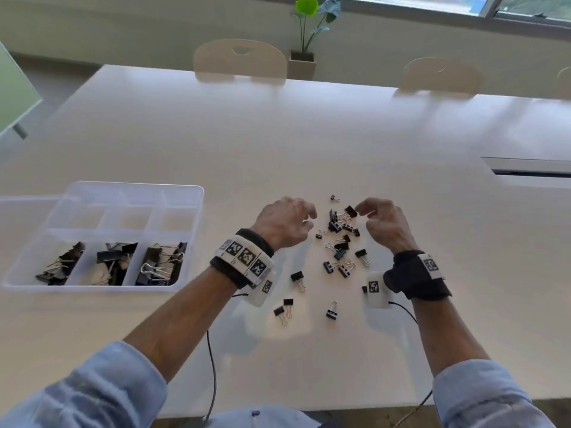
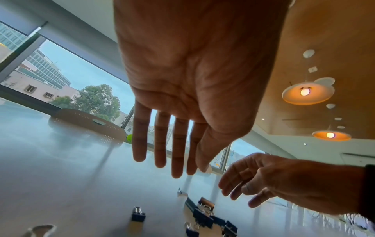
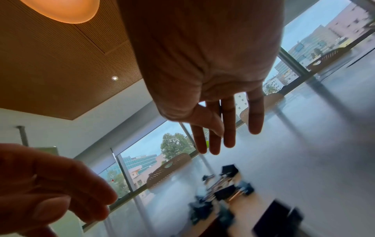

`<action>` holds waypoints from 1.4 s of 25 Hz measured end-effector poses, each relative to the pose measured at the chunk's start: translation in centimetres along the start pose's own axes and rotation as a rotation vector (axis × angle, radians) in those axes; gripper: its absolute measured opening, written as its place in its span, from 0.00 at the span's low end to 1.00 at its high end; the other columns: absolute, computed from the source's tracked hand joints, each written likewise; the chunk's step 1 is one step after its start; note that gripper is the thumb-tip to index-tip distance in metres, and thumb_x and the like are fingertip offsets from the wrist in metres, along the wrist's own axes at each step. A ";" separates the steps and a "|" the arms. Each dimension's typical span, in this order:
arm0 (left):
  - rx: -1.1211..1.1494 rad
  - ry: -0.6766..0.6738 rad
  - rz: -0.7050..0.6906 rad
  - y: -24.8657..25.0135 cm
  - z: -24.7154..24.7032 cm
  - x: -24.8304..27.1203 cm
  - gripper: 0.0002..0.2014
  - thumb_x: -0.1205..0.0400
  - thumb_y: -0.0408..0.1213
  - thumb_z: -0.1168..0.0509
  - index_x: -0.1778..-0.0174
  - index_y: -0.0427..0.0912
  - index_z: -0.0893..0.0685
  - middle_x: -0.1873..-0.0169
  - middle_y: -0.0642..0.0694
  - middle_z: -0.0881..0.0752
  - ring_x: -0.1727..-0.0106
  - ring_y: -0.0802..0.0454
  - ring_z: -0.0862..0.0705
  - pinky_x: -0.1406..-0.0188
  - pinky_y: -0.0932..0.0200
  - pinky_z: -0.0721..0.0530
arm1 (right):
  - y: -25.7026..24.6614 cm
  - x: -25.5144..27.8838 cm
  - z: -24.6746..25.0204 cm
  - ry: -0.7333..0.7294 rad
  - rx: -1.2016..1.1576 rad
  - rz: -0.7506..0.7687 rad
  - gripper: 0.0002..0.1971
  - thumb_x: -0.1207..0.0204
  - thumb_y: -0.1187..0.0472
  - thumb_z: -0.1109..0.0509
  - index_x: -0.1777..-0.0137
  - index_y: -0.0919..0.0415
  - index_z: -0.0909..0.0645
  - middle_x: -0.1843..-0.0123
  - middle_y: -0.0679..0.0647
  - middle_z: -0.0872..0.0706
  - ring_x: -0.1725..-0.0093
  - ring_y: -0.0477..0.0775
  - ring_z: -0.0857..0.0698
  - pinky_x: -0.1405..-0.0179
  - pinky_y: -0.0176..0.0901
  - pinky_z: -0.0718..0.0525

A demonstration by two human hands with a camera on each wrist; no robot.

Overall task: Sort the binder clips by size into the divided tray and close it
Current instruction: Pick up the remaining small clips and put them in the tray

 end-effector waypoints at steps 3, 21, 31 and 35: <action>-0.008 -0.080 -0.017 0.6 -2.2 -2.7 0.18 0.12 0.42 0.35 0.26 0.52 0.17 0.28 0.49 0.15 0.25 0.45 0.22 0.30 0.43 0.19 | 0.4 -1.3 -0.4 -0.085 0.136 0.019 0.32 0.24 0.80 0.35 0.26 0.50 0.15 0.32 0.52 0.12 0.35 0.55 0.11 0.33 0.59 0.10; -0.020 -0.025 0.011 0.8 -6.3 -9.6 0.11 0.16 0.39 0.28 0.39 0.44 0.16 0.44 0.47 0.16 0.47 0.47 0.16 0.47 0.53 0.17 | 4.1 -5.2 -1.7 -0.144 0.206 0.184 0.11 0.21 0.67 0.22 0.40 0.59 0.12 0.44 0.50 0.20 0.44 0.56 0.15 0.44 0.43 0.22; -0.026 0.021 0.042 0.1 -5.9 -8.0 0.19 0.23 0.31 0.34 0.35 0.38 0.18 0.47 0.45 0.16 0.51 0.46 0.16 0.53 0.57 0.17 | 3.4 -3.9 -2.2 -0.144 0.226 0.136 0.13 0.20 0.67 0.22 0.37 0.59 0.12 0.40 0.56 0.16 0.42 0.59 0.13 0.35 0.53 0.12; 0.001 0.037 0.076 -0.8 -5.6 -6.9 0.19 0.23 0.32 0.36 0.35 0.34 0.15 0.45 0.42 0.18 0.53 0.45 0.15 0.46 0.49 0.09 | 3.6 -2.8 -1.7 -0.126 0.231 0.092 0.18 0.19 0.64 0.23 0.30 0.65 0.13 0.36 0.59 0.16 0.39 0.62 0.12 0.34 0.53 0.13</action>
Point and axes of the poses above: each hand's wrist, its own x-axis away from the middle knuckle, its own z-axis out of the back of the hand, y = z × x, the point moved 8 cm from there along -x, towards the middle knuckle
